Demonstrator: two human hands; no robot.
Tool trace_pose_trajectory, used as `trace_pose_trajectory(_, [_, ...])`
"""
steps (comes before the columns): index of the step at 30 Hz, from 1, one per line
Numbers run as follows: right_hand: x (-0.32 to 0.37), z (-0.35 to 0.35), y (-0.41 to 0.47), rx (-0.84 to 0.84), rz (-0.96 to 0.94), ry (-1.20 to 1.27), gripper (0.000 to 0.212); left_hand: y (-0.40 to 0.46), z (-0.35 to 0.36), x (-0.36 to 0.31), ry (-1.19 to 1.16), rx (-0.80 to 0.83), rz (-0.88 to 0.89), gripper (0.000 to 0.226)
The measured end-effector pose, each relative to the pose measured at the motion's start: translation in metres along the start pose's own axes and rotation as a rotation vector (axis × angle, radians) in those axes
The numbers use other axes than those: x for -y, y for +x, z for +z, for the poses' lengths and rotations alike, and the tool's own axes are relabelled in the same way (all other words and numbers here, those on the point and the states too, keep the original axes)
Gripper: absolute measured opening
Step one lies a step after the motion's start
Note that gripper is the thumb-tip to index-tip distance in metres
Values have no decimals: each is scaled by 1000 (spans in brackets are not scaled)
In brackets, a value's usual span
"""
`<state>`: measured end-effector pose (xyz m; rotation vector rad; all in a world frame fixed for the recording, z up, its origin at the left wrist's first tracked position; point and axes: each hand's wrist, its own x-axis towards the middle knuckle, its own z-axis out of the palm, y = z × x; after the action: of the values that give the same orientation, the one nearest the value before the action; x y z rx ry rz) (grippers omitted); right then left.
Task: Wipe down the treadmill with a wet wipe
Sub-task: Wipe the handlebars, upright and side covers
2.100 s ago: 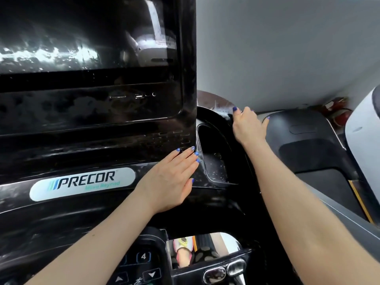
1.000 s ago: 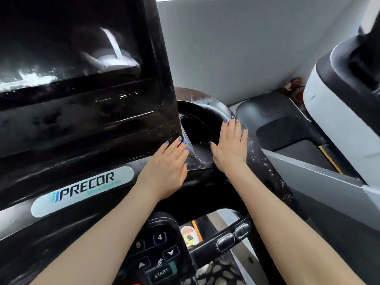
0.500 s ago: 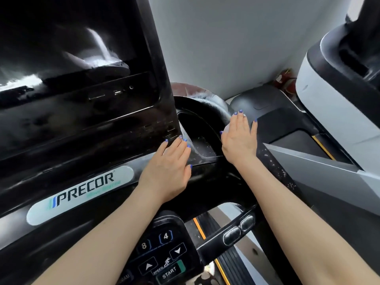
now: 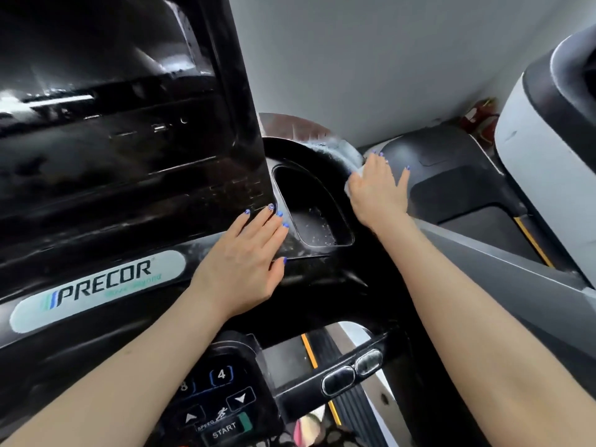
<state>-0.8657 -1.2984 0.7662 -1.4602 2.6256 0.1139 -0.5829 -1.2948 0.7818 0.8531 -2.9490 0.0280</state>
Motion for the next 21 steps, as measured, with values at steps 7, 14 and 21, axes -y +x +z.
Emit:
trace_pose_trajectory(7, [-7, 21, -93, -120, -79, -221, 73, -1, 0, -2, 27, -5, 7, 60])
trace_pose_trajectory(14, [-9, 3, -48, -25, -32, -113, 76, -1, -1, -2, 23, -15, -5, 61])
trace_pose_trajectory(21, [-11, 0, -49, -33, 45, -3, 69, -1, 0, -3, 2, -26, -16, 61])
